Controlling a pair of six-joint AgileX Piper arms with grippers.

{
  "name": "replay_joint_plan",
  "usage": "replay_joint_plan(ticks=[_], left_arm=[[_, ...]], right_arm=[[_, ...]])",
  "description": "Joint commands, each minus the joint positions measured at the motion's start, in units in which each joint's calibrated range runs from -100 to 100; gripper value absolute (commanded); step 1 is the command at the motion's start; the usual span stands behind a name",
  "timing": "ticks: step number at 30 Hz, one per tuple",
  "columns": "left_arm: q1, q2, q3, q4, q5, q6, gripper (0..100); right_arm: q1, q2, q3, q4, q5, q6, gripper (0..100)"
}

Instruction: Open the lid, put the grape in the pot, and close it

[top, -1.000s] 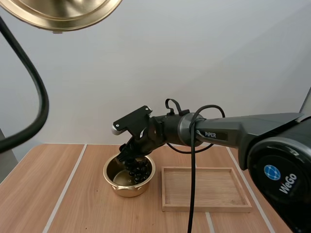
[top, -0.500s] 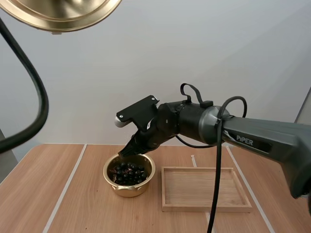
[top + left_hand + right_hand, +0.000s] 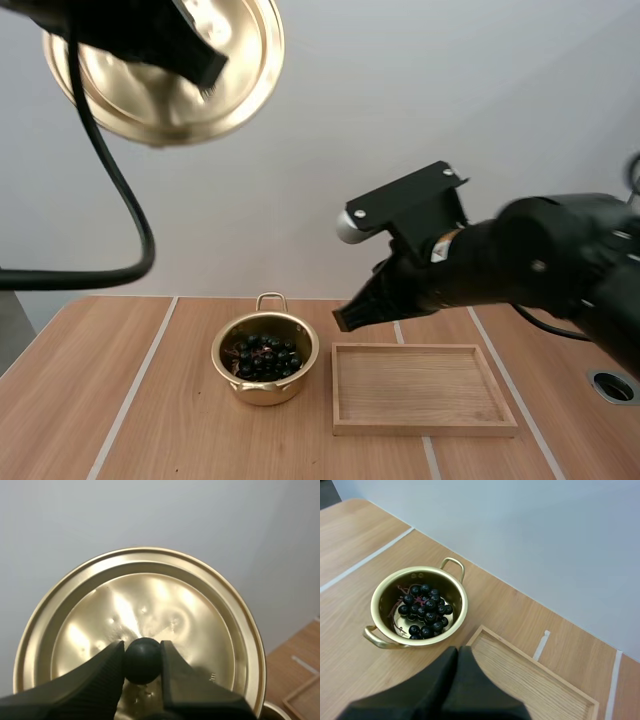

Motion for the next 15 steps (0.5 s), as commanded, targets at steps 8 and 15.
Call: replay_joint_plan(ticks=[8, 15], left_arm=[[-0.16, 5.6, 31.9, -5.2, -13.7, 7.3, 0], [-0.16, 17.0, 44.0, -13.7, -22.1, 15.1, 0]], right_arm=[[-0.4, -20.6, 2.4, -4.5, 15.8, 1.1, 0], [-0.5, -21.9, 2.4, -8.2, 21.0, 4.1, 0]])
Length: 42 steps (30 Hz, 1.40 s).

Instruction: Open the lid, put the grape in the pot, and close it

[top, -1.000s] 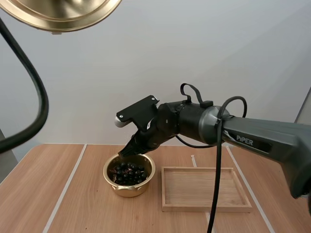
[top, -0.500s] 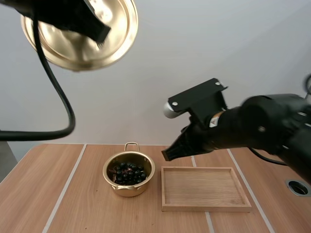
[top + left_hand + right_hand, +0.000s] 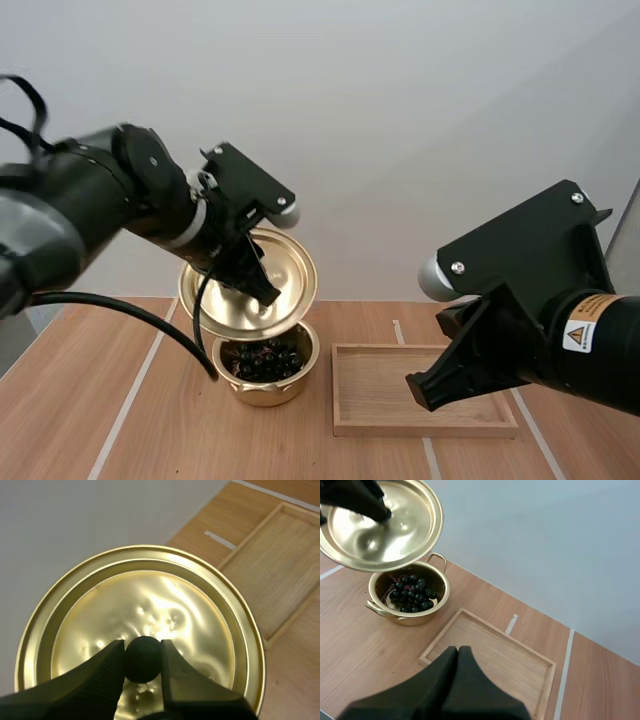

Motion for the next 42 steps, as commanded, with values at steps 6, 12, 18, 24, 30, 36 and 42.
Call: replay_joint_plan(ticks=[6, 12, 18, 24, 30, 36, 42], left_arm=[[-0.16, 15.3, 4.8, -5.1, -10.5, 4.8, 0], [-0.16, 24.1, 4.8, -5.2, -16.6, 5.3, 0], [-0.16, 27.9, 4.8, -5.2, -18.2, 5.7, 0], [-0.16, 28.5, 4.8, -5.4, -19.0, 5.7, 0], [-0.16, 28.5, 4.8, -6.1, -20.2, 5.7, 0], [-0.16, 27.3, 4.8, -6.2, -16.8, 5.3, 41], [-0.16, 18.5, 4.8, -6.4, -10.2, 4.9, 100]], right_arm=[[-0.2, -0.6, 0.1, -0.8, 2.2, 0.7, 0], [-0.2, -0.6, 0.1, -0.9, 2.2, 0.7, 0], [-0.2, -0.6, 0.1, -0.9, 2.2, 0.7, 0], [-0.2, -0.6, 0.1, -0.9, 2.2, 0.7, 0], [-0.2, -0.6, 0.1, -0.9, 2.2, 0.7, 0], [-0.2, -0.6, 0.1, -0.9, 2.2, 0.7, 0], [-0.2, -0.6, 0.1, -0.9, 1.8, 0.8, 0]])
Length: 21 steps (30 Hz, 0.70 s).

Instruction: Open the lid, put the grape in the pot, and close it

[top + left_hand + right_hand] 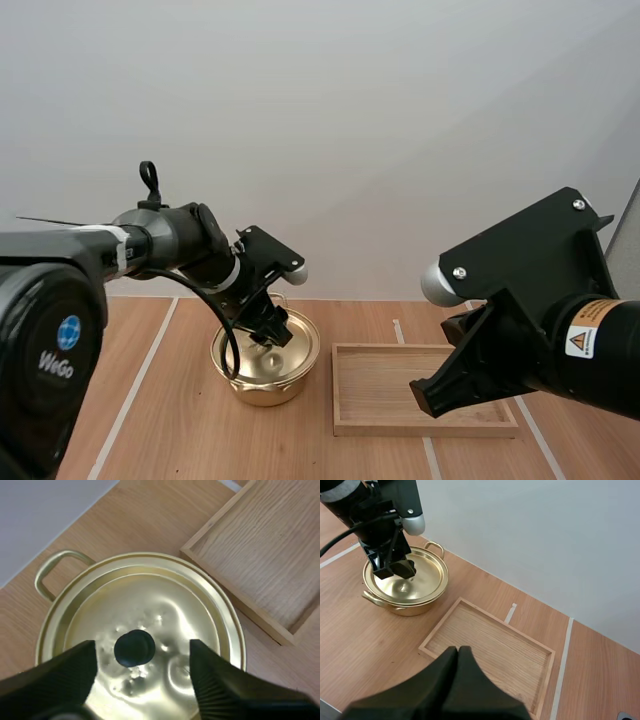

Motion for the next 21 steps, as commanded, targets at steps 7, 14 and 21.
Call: replay_joint_plan(ticks=[7, 14, 21], left_arm=[[-0.16, -23.3, -0.2, -1.0, 13.5, -1.3, 100], [-0.16, -46.4, -0.3, -0.1, 18.7, -4.4, 64], [-0.16, -63.9, 1.5, 1.1, 18.1, -11.1, 2]], right_arm=[[-0.2, -0.6, 0.1, -0.4, -3.3, 0.1, 0], [-0.2, -0.7, -0.3, -2.3, -7.7, 4.2, 0], [-0.2, -3.1, -0.1, -9.5, -10.4, 11.7, 0]])
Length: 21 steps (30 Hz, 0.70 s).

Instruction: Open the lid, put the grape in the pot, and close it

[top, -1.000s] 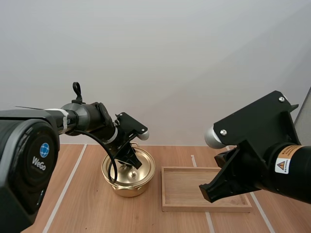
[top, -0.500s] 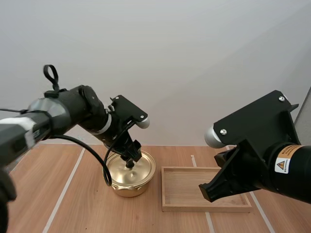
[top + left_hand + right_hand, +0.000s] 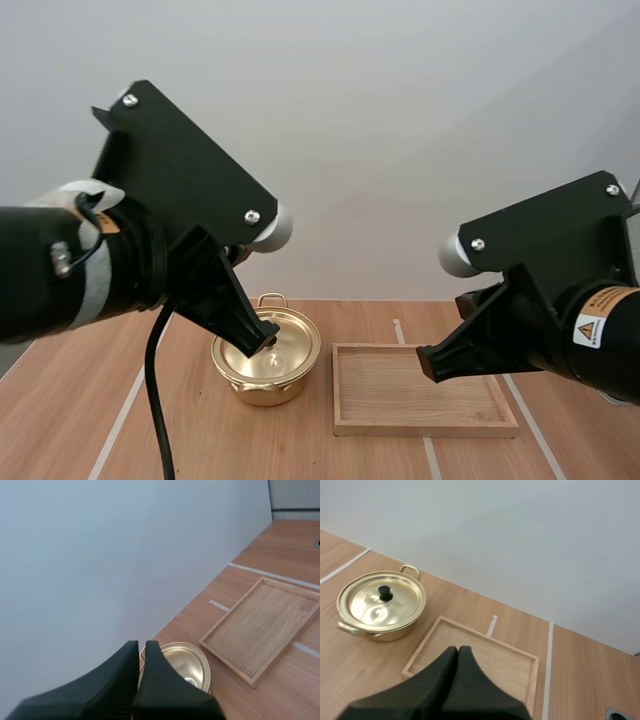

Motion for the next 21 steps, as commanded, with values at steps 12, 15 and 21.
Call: replay_joint_plan(ticks=[12, 15, 21], left_arm=[[-0.16, -27.1, 17.9, 1.5, -22.1, -21.0, 2], [-0.16, -30.8, 20.4, 1.7, -27.6, -24.0, 2], [0.41, -34.7, 25.2, 2.2, -28.3, -26.6, 2]], right_arm=[[-2.1, -14.0, 3.7, -3.3, -11.4, 6.3, 0], [-4.1, -18.0, 8.4, -3.3, -17.1, 6.3, 0], [-7.8, -24.2, 15.8, 3.5, -27.8, 5.8, 0]])
